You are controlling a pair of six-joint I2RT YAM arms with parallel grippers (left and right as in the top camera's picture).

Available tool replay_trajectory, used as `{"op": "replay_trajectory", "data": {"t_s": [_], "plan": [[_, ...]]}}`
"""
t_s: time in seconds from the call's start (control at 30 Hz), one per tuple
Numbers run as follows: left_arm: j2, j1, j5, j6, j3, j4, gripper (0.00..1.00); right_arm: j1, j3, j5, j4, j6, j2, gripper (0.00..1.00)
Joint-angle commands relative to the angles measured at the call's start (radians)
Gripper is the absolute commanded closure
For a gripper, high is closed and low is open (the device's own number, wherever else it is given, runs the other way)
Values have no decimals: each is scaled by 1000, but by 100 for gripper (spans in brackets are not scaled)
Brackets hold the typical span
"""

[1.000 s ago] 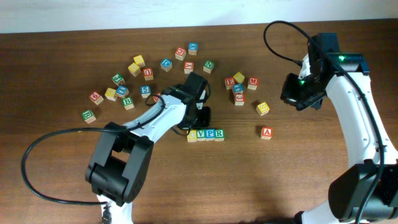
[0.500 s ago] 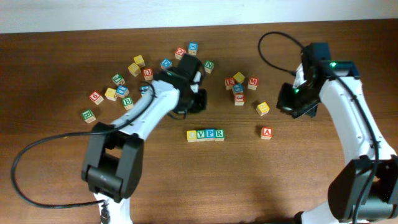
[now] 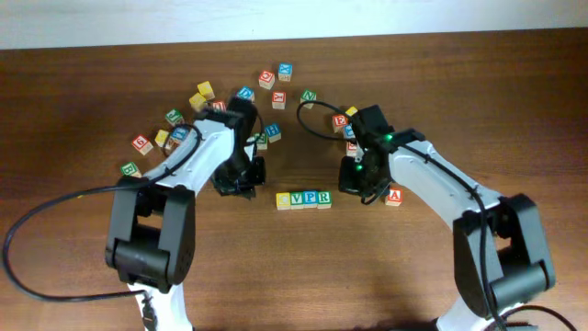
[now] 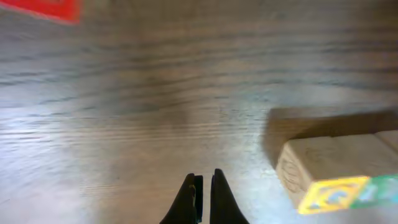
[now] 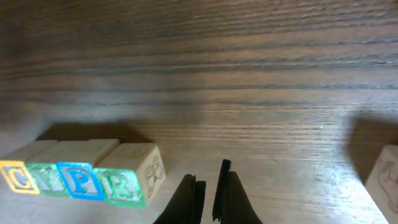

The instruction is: Spell out CVPR

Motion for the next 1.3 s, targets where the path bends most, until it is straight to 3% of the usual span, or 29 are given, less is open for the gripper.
{"op": "replay_trajectory", "data": {"t_s": [0.0,0.23,0.87,1.0,1.17,1.27], "plan": [[4,-30,74,19,-87,57,100,10,-5,-28,3,16,34,96],[5,-98,81,-19,-122,118,100,58,-15,-24,14,81,45,96],[5,-100,82,-19,-122,175,100,86,-17,-76,71,83,103,96],[5,-95,80,-19,-122,175,100,47,6,-72,-1,71,103,96],[5,-93,80,-19,-122,176,100,12,29,-121,-183,-51,103,96],[5,-90,65,-20,-122,184,100,59,19,-152,-160,-56,103,96]]}}
